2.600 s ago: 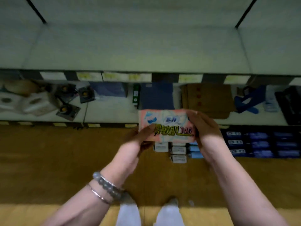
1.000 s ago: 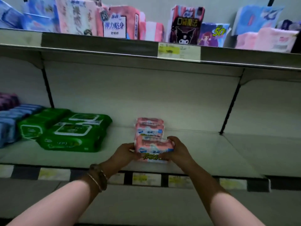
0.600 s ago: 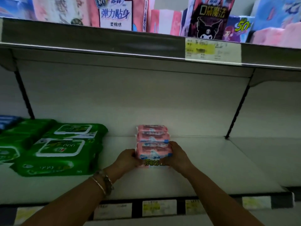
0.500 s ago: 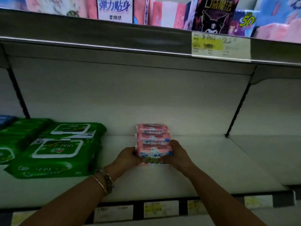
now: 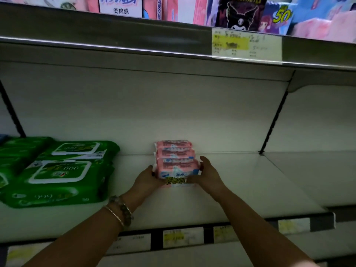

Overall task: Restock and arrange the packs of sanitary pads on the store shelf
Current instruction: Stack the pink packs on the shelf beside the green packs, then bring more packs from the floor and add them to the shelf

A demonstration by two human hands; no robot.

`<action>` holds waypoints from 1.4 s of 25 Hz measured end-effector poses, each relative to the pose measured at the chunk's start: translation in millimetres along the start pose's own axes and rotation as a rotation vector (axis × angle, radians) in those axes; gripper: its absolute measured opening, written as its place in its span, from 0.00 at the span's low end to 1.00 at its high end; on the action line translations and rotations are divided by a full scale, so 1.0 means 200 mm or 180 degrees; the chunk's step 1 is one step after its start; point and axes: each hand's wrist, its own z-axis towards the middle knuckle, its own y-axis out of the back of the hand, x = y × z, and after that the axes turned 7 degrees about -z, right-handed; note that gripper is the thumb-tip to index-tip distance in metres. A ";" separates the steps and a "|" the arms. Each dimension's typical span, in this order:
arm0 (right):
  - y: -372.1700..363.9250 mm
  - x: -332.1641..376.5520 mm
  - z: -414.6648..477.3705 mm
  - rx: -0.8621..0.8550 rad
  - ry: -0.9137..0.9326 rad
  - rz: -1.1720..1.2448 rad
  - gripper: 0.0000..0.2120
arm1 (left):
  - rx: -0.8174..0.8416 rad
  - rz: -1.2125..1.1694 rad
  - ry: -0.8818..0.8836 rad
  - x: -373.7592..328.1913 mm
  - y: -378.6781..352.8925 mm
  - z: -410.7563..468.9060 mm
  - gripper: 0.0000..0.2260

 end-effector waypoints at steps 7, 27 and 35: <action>0.17 0.02 -0.27 -0.0576 0.0271 0.0687 0.22 | -0.0717 0.0124 -0.0135 -0.04 -0.14 -0.36 0.31; 0.54 -0.43 -1.38 -0.0370 0.0730 0.1555 0.11 | -0.0897 -0.0091 -0.0479 0.00 -0.83 -1.63 0.12; 0.18 -0.51 -1.48 -0.0246 0.0265 0.1650 0.10 | -0.0631 -0.0528 -0.0030 0.35 -0.71 -1.65 0.08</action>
